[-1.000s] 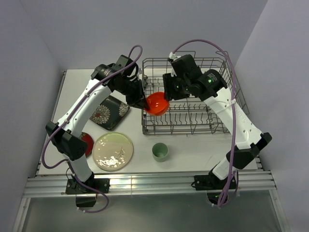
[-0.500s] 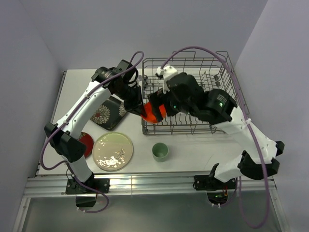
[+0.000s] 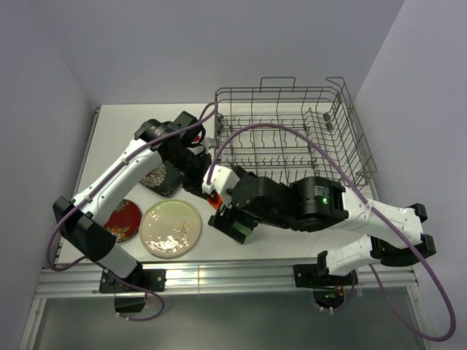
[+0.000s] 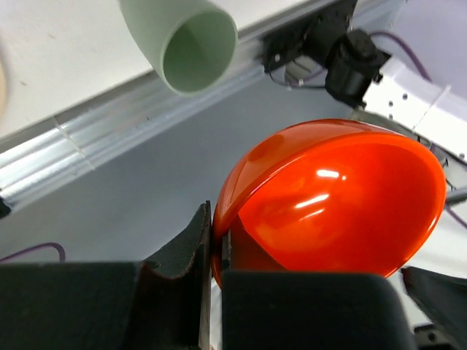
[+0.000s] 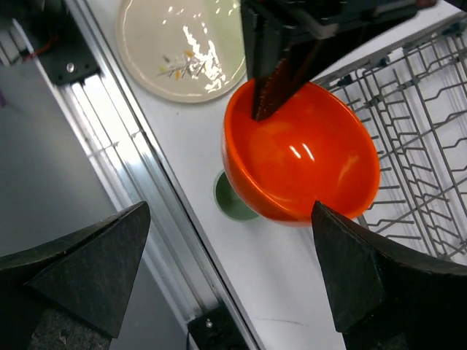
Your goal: Load the mixed dishes into the dish rack
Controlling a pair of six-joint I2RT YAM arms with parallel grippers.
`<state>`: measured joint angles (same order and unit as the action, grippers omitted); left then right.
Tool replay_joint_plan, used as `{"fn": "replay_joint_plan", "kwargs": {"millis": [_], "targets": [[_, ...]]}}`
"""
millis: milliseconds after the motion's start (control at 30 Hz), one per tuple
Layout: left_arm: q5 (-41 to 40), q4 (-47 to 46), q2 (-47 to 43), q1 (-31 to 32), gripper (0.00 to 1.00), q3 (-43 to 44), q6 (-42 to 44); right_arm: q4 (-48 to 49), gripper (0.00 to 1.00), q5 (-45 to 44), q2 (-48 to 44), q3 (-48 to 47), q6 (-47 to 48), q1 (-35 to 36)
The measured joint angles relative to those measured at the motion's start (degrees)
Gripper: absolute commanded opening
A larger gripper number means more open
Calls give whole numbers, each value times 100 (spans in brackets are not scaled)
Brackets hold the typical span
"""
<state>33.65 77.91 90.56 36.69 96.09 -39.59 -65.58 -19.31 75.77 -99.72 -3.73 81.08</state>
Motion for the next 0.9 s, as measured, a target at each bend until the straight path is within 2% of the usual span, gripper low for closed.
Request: {"fn": "replay_joint_plan", "kwargs": {"millis": [367,900], "targets": [[273,-4,-192,693,0,-540,-9,-328,96,31,291,-68,470,372],[1191,-44,-278,723,0,-1248,118,-533,95,-474,310,269,466,1342]]}}
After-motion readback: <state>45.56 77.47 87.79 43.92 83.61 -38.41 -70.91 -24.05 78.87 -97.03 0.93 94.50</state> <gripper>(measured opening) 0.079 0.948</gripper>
